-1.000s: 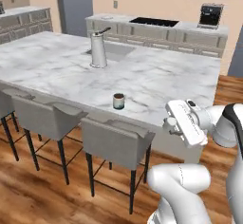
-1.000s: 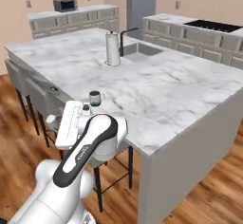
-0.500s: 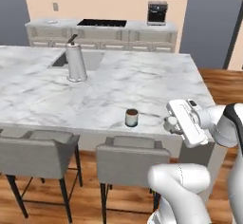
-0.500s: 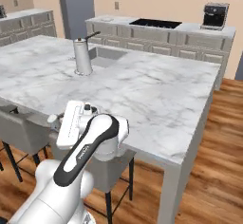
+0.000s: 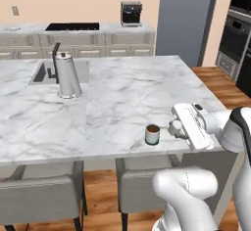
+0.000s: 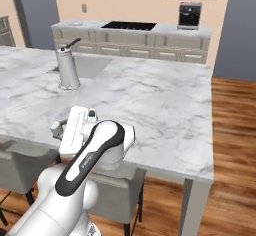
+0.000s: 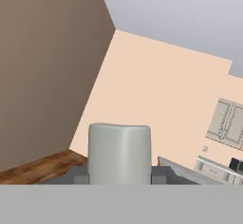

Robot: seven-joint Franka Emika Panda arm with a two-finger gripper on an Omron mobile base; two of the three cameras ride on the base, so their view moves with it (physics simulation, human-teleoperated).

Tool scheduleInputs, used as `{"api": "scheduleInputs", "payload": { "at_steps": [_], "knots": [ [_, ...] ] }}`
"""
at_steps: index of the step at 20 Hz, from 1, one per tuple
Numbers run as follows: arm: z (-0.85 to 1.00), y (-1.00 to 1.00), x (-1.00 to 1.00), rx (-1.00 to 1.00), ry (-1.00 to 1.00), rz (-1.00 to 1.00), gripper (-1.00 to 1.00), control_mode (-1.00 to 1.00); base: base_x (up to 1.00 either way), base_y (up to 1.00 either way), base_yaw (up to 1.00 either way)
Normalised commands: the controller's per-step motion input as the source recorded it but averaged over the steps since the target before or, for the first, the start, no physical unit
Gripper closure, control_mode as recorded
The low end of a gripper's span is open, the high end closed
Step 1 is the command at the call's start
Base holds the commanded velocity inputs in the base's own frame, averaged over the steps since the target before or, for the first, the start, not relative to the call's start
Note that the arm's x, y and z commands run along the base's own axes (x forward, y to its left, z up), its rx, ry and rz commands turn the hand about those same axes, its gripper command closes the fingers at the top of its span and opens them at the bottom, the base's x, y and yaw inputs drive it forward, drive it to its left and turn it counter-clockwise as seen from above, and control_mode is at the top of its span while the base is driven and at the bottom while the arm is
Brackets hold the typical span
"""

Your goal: Pick up the marshmallow and place it in the cup of hot chocolate on the dining counter.

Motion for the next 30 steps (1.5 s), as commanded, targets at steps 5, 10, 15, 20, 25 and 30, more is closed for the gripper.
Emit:
{"api": "scheduleInputs", "payload": {
  "at_steps": [5, 10, 15, 20, 25, 30],
  "knots": [
    [0.0, 0.0, 0.0, 0.0, 0.0, 0.0, 1.0, 1.0, 0.73, 0.16, -0.52],
    [0.0, 0.0, 0.0, 0.0, 0.0, 0.0, 1.0, 1.0, 0.86, 0.39, -0.36],
    [0.0, -0.01, 0.11, 0.0, 0.0, 0.0, 1.0, -1.0, 0.45, 0.0, -0.01],
    [-0.1, -0.07, 0.74, -0.01, 0.08, 0.01, 1.0, -1.0, 0.0, 0.0, 0.0],
    [-0.29, 0.09, 0.9, -0.08, 0.27, 0.0, 1.0, -1.0, 0.0, 0.0, 0.0],
    [-0.34, 0.05, 0.78, -0.06, 0.26, 0.0, 1.0, -1.0, 0.0, 0.0, 0.0]
  ]
}}
